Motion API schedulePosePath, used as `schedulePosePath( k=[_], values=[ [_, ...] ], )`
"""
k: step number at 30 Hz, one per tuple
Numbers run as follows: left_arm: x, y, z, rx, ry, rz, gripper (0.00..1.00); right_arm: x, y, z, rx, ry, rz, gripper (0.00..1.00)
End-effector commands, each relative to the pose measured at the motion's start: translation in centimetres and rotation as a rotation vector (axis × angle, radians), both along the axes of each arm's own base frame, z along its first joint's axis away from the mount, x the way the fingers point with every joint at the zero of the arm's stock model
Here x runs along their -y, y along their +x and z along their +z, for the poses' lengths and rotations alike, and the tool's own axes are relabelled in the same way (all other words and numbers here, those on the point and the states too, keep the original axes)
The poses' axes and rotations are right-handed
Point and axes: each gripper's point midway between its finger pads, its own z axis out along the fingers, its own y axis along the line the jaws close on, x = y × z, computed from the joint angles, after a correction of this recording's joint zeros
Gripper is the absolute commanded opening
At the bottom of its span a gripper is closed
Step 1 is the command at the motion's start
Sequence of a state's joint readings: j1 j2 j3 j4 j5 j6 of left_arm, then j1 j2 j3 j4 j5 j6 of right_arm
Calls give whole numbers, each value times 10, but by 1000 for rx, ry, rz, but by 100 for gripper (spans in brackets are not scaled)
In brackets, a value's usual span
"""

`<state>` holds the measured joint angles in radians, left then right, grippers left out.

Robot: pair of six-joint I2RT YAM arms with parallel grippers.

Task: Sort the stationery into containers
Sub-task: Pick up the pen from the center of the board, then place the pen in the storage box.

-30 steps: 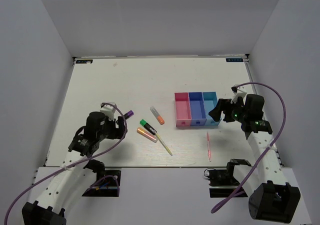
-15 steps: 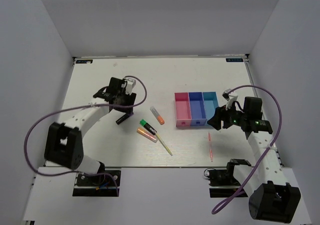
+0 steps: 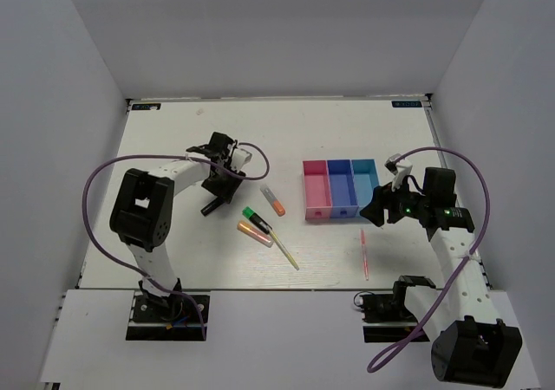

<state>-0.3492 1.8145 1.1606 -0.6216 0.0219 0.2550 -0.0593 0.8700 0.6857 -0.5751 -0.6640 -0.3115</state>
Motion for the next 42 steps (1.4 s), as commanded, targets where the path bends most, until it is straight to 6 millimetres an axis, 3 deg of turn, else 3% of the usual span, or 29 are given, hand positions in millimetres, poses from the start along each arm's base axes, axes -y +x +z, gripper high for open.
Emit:
schedulePosePath(
  k=[1, 2, 7, 11, 12, 13, 15, 16, 17, 18, 20, 21, 25, 29, 31, 35, 38, 39, 42],
  values=[
    [5, 0, 1, 8, 13, -37, 61, 1, 6, 18, 59, -11, 5, 68],
    [5, -1, -3, 1, 21, -42, 60, 1, 6, 18, 60, -12, 7, 68],
    [-1, -11, -19, -41, 67, -31, 33, 2, 7, 19, 64, -13, 0, 68],
    [0, -7, -13, -19, 77, -25, 16, 3, 6, 18, 59, -16, -8, 70],
    [3, 2, -3, 16, 66, -23, 16, 3, 7, 18, 65, -17, -7, 74],
    [7, 2, 4, 23, 57, -15, 12, 5, 8, 17, 54, -22, -28, 90],
    [23, 23, 37, 110, 9, -9, 8, 6, 9, 17, 57, -24, -36, 90],
    [30, 23, 55, 136, -27, 31, 5, 7, 10, 15, 52, -28, -40, 89],
    [44, 30, 71, 158, -90, 32, 4, 7, 10, 16, 63, -31, -38, 76],
    [57, 37, 91, 193, -140, 34, 2, 7, 9, 15, 61, -33, -33, 54],
    [85, 34, 117, 197, -245, 77, 0, 9, 11, 13, 55, -36, -58, 0],
    [106, 33, 132, 203, -305, 69, 0, 12, 12, 13, 59, -45, -73, 0],
    [169, 24, 152, 120, -498, 182, 0, 17, 17, 11, 63, -57, -107, 4],
    [219, 31, 157, 46, -688, 276, 0, 17, 16, 10, 61, -61, -108, 7],
    [240, 35, 169, 39, -775, 313, 0, 18, 17, 10, 63, -67, -110, 7],
    [273, 39, 176, 24, -837, 306, 0, 20, 17, 7, 58, -76, -118, 10],
    [288, 41, 167, 8, -840, 301, 0, 20, 17, 6, 53, -77, -116, 10],
    [293, 42, 157, -13, -833, 310, 0, 20, 17, 7, 56, -76, -116, 10],
    [301, 43, 155, -27, -850, 318, 0, 20, 17, 7, 56, -78, -115, 12]
  ],
)
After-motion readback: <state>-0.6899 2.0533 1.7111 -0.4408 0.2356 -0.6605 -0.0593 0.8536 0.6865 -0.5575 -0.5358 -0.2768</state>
